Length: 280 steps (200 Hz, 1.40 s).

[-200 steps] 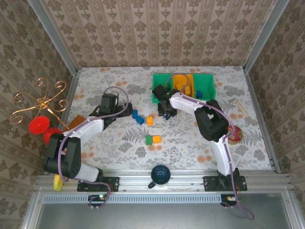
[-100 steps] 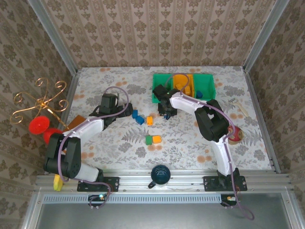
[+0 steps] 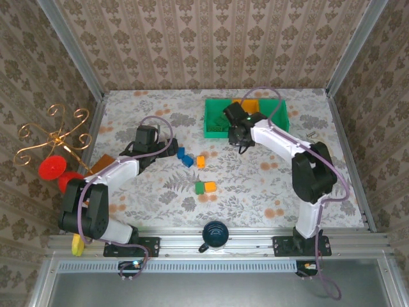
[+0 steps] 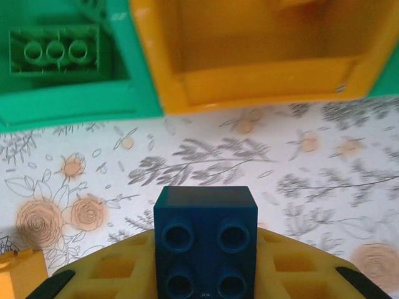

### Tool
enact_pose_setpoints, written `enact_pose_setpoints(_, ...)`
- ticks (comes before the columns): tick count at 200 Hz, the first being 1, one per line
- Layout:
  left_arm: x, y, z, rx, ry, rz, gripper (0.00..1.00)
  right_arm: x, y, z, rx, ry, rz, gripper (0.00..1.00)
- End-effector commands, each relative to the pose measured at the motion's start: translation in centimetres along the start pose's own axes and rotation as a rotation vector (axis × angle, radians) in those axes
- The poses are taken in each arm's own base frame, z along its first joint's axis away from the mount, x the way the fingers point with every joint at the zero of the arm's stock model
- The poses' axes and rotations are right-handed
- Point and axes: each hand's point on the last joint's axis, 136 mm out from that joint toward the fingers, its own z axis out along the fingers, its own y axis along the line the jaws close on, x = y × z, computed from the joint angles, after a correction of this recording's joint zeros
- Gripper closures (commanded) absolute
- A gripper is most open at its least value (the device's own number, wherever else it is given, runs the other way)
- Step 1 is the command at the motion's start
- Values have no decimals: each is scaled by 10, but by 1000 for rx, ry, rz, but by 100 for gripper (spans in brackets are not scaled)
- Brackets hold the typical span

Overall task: Sort the legos into containers by color
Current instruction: Place the lego in the container.

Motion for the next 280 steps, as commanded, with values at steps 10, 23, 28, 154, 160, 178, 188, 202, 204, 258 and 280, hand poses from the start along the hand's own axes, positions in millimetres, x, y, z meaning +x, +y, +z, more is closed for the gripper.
enact_pose_setpoints(10, -5, -2, 0, 8, 4, 16, 0, -14, -44, -16, 76, -37, 31, 82)
enact_pose_setpoints(23, -5, -2, 0, 9, 4, 16, 0, -19, -57, -21, 86, -49, 47, 82)
enact_pose_setpoints(28, -5, -2, 0, 9, 5, 13, 0, -21, -62, -22, 91, -53, 52, 82)
enact_pose_setpoints(154, -6, -1, -7, 7, -2, 10, 0, -67, -124, -14, 153, -65, 96, 81)
enact_pose_setpoints(160, -7, -1, -8, 6, -4, 10, 0, -70, -125, -11, 156, -61, 93, 81)
enact_pose_setpoints(178, -6, -1, -10, 3, -8, 9, 0, -78, -127, -2, 167, -53, 86, 81)
enact_pose_setpoints(188, -6, 0, -11, 2, -8, 9, 0, -82, -129, 5, 176, -47, 81, 81)
enact_pose_setpoints(202, -6, 0, -12, 1, -10, 8, 0, -88, -132, 12, 187, -42, 81, 81)
enact_pose_setpoints(204, -6, 0, -13, 1, -10, 7, 0, -89, -132, 13, 187, -42, 80, 81)
enact_pose_setpoints(258, -4, 4, -20, -16, -16, 11, 0, -106, -136, 43, 214, -16, 64, 75)
enact_pose_setpoints(280, -3, 5, -21, -22, -16, 10, 0, -109, -136, 53, 221, -7, 55, 73)
